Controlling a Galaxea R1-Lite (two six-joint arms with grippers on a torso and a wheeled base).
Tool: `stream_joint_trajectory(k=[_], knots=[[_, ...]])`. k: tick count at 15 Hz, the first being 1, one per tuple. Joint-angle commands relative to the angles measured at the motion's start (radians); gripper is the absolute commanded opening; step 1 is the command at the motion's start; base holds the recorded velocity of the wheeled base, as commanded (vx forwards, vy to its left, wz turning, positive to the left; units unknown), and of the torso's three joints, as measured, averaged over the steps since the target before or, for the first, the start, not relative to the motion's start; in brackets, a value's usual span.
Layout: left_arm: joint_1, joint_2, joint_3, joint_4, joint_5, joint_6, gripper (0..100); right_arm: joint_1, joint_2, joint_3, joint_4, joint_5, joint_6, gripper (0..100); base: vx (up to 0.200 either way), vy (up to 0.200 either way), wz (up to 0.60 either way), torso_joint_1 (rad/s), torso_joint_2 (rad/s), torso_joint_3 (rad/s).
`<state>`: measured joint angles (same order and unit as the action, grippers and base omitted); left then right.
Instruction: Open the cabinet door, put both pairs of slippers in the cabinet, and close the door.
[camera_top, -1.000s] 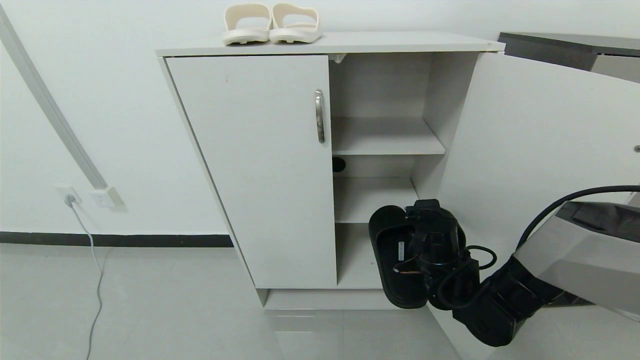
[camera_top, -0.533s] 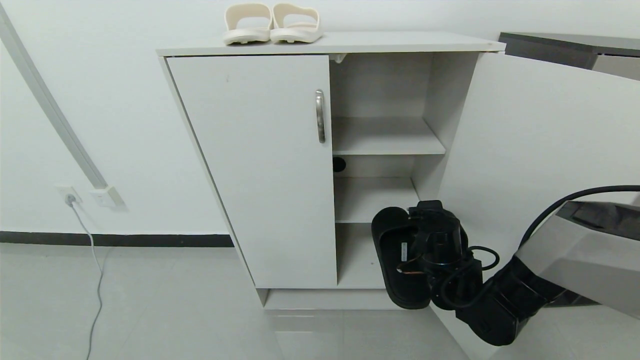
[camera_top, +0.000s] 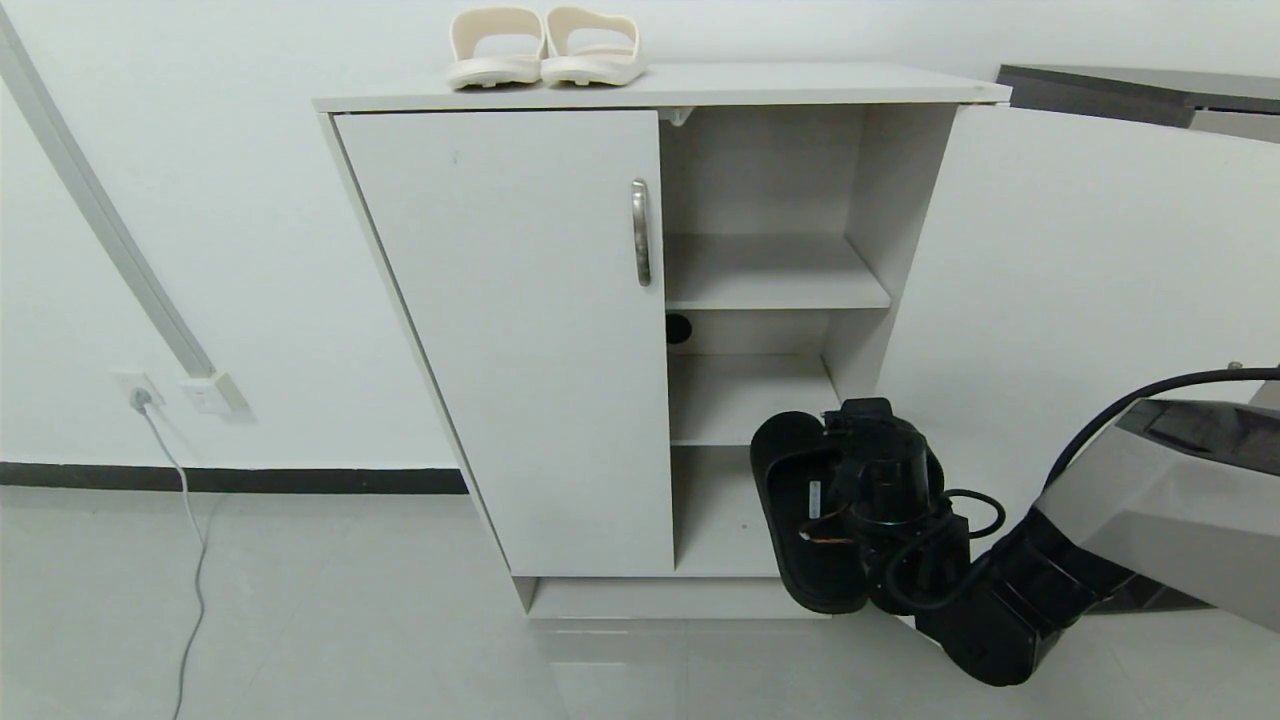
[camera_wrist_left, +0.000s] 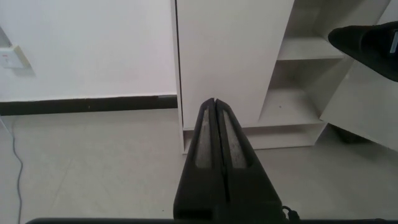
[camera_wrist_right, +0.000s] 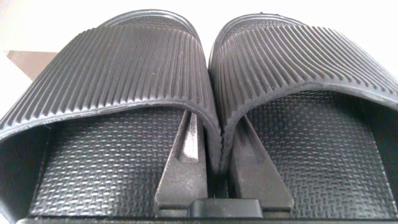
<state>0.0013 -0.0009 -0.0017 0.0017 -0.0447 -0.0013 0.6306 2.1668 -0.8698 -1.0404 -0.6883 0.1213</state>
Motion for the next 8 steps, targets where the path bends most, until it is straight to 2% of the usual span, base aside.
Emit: stream_joint_trajectory(k=[1, 5, 8], knots=[[0.0, 0.002, 0.0, 0.0, 0.0, 0.0, 0, 0.018, -0.01, -0.005, -0.006, 0.006, -0.002, 0, 0.0, 0.0, 0.0, 0.0, 0.0, 0.0], [0.0, 0.002, 0.0, 0.0, 0.0, 0.001, 0, 0.077, 0.031, -0.097, 0.003, 0.058, -0.002, 0, 0.0, 0.0, 0.0, 0.0, 0.0, 0.0], [0.0, 0.001, 0.0, 0.0, 0.0, 0.001, 0, 0.075, 0.114, -0.193, 0.023, 0.058, 0.005, 0, 0.0, 0.0, 0.0, 0.0, 0.0, 0.0]])
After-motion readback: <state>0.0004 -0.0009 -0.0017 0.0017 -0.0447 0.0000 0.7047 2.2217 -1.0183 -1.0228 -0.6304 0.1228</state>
